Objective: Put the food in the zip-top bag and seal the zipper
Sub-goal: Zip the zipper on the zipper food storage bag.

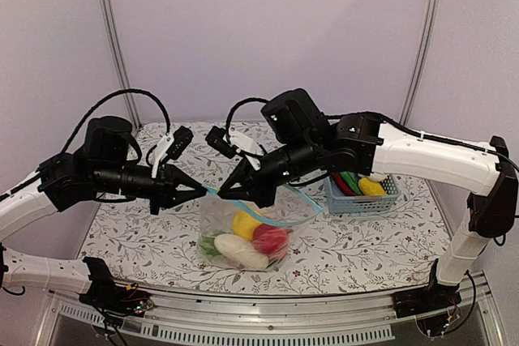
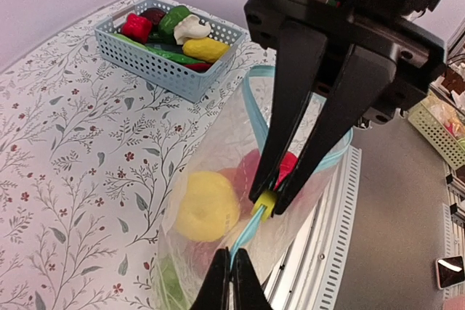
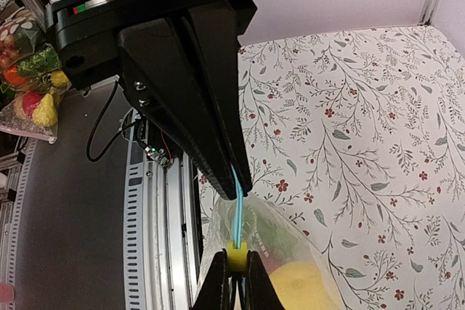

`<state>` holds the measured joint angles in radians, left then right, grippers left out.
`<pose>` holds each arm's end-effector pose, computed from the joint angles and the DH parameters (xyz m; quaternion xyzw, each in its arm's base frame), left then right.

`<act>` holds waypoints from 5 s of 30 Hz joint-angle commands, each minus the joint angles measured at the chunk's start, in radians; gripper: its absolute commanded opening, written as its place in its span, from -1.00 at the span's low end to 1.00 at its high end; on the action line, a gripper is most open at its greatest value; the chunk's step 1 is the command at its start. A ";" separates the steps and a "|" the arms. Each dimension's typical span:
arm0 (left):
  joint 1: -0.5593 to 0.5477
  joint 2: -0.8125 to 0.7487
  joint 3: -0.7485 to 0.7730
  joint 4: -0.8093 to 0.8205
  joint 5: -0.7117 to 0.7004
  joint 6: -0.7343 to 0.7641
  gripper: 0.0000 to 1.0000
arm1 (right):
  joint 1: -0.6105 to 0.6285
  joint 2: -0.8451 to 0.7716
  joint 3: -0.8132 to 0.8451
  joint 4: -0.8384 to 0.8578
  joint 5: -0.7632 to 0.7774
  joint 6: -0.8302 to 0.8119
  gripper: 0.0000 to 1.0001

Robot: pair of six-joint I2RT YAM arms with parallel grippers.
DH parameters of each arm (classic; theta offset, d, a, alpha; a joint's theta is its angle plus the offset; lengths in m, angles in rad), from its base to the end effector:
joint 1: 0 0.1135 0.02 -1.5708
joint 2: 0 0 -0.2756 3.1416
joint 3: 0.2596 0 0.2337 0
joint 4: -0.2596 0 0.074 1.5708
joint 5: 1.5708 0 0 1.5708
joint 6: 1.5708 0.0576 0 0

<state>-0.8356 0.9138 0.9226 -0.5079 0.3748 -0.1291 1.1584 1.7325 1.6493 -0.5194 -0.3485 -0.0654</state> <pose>0.1112 -0.1544 0.3326 0.3815 0.7597 -0.3746 0.3701 0.1423 0.3744 0.3539 -0.5668 0.6672 0.3693 0.3119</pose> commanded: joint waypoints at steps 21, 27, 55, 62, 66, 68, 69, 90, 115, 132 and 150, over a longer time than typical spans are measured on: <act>0.078 -0.041 -0.019 0.017 -0.078 -0.026 -1.00 | 0.004 -0.098 -0.072 -0.118 0.066 -0.007 -1.00; 0.085 -0.044 -0.020 0.017 -0.089 -0.029 -1.00 | 0.005 -0.114 -0.090 -0.122 0.075 -0.001 -1.00; 0.122 -0.042 -0.022 0.017 -0.129 -0.043 -1.00 | 0.004 -0.175 -0.173 -0.123 0.115 0.022 -1.00; 0.128 -0.044 -0.023 0.019 -0.136 -0.045 -1.00 | 0.004 -0.189 -0.191 -0.123 0.111 0.031 -0.99; 0.130 -0.042 -0.024 0.020 -0.139 -0.046 -1.00 | 0.003 -0.199 -0.200 -0.126 0.120 0.043 -1.00; 0.130 -0.044 -0.025 0.020 -0.142 -0.047 -1.00 | 0.005 -0.204 -0.203 -0.133 0.124 0.051 -0.99; 0.131 -0.043 -0.025 0.019 -0.144 -0.046 -1.00 | 0.004 -0.206 -0.205 -0.135 0.128 0.054 -0.99; 0.136 -0.046 -0.030 0.019 -0.166 -0.049 -1.00 | 0.005 -0.284 -0.280 -0.175 0.195 0.138 -0.98; 0.157 -0.045 -0.029 0.013 -0.212 -0.058 -1.00 | 0.004 -0.351 -0.357 -0.201 0.250 0.186 -0.98; 0.198 -0.044 -0.030 0.012 -0.240 -0.072 -1.00 | 0.004 -0.409 -0.406 -0.232 0.294 0.216 -0.98; 0.236 -0.041 -0.031 0.016 -0.248 -0.083 -1.00 | 0.004 -0.456 -0.424 -0.278 0.325 0.233 -0.98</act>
<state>-0.6411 0.8902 0.9001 -0.5079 0.1997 -0.1986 1.1584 1.3117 1.2469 -0.6960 -0.0456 0.1513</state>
